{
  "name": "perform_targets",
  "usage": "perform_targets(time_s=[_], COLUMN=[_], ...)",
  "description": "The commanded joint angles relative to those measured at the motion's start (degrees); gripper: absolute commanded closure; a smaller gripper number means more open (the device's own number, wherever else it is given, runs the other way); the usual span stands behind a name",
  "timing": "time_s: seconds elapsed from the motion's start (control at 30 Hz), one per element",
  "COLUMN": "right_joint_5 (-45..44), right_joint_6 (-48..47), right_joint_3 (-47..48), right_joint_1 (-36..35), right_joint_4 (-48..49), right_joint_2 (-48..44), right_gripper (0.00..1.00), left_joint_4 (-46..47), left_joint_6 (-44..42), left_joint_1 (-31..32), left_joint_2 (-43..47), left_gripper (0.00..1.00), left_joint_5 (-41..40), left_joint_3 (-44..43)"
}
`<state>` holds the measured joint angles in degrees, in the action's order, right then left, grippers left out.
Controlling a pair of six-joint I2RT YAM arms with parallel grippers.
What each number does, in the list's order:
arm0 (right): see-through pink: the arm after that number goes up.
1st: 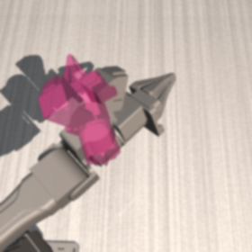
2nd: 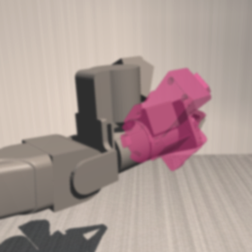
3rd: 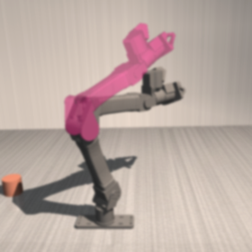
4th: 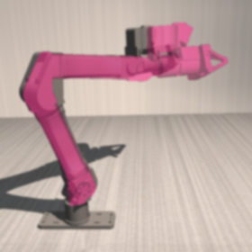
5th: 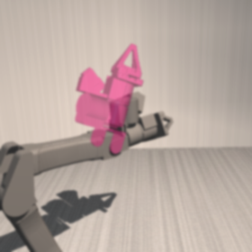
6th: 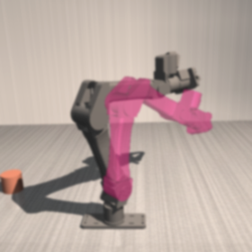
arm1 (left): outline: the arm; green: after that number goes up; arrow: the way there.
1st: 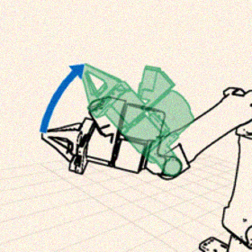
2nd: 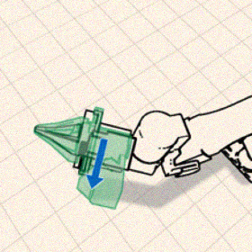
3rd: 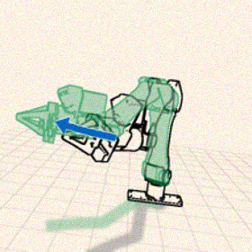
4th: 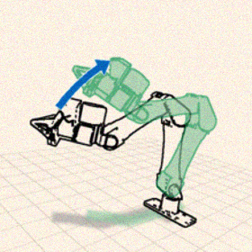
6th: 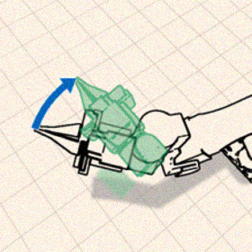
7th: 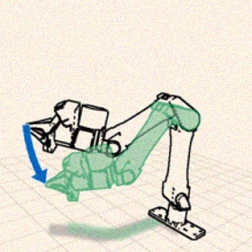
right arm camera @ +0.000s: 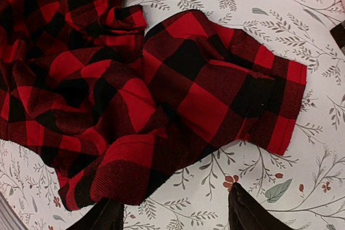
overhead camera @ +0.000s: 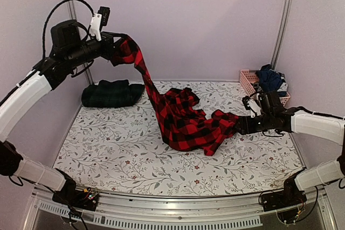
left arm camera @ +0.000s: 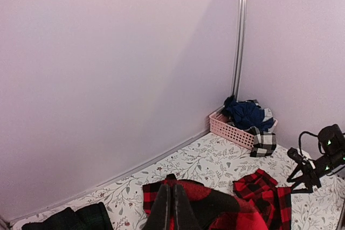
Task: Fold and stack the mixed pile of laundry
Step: Flatten out the crumpled T-shirt at the center of the board.
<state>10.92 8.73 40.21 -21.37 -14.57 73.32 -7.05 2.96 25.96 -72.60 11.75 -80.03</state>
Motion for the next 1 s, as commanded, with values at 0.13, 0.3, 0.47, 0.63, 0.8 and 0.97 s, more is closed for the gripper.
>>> perform_targets(time_s=[0.13,0.3,0.47,0.63,0.8,0.97], right_joint_5=[-10.01,-14.84,-7.23,-5.98,-8.85,-14.20], right_joint_6=[-4.64,-8.76,-12.68,-15.22,-17.34,-18.84], right_joint_3=[4.28,8.77,7.91,7.59,6.89,9.37], right_joint_1=[-0.59,-7.32,-19.33,-27.07,-31.76,-37.36], right_joint_4=[-0.63,0.01,5.45,8.73,17.22,23.24], right_joint_2=[-11.84,-12.73,-9.41,3.56,11.37,18.72], right_gripper=[0.28,0.28,0.42,0.47,0.41,0.38], left_joint_4=[-6.99,-9.18,-10.95,-10.97,-11.79,-13.72], left_joint_6=[1.28,2.67,3.03,3.58,3.20,3.41], left_joint_1=[-0.39,-0.35,-0.11,0.02,0.08,0.11], left_joint_2=[-9.43,-14.19,-17.79,-19.10,-19.57,-20.97], left_gripper=[1.00,1.00,1.00,1.00,1.00,1.00], left_joint_5=[6.15,5.38,6.09,6.45,5.47,3.58], left_joint_3=[-12.47,-18.11,-23.02,-24.17,-25.10,-27.60])
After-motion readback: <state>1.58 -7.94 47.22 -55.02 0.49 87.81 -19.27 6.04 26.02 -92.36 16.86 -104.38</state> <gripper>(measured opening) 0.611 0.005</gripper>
